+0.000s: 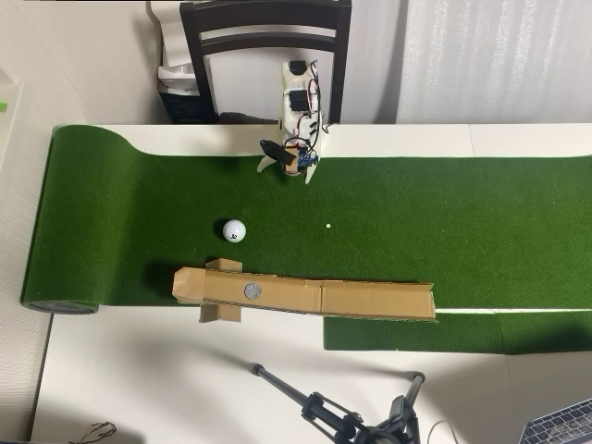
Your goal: Pick up the golf ball and place it on the gray mark at the back.
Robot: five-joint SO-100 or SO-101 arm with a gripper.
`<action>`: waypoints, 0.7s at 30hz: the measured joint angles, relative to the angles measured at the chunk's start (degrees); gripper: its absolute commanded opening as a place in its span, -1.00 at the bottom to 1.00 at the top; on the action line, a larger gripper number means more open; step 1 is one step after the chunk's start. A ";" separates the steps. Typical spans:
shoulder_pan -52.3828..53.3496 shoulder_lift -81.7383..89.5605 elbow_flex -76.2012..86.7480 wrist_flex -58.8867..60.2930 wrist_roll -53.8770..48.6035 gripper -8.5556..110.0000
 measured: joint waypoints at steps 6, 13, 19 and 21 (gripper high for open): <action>4.66 -18.37 -13.18 0.09 -0.26 0.17; 11.34 -35.24 -24.87 0.09 -0.88 0.17; 17.40 -46.49 -30.32 0.09 -4.57 0.17; 19.07 -49.04 -32.87 0.09 -5.89 0.17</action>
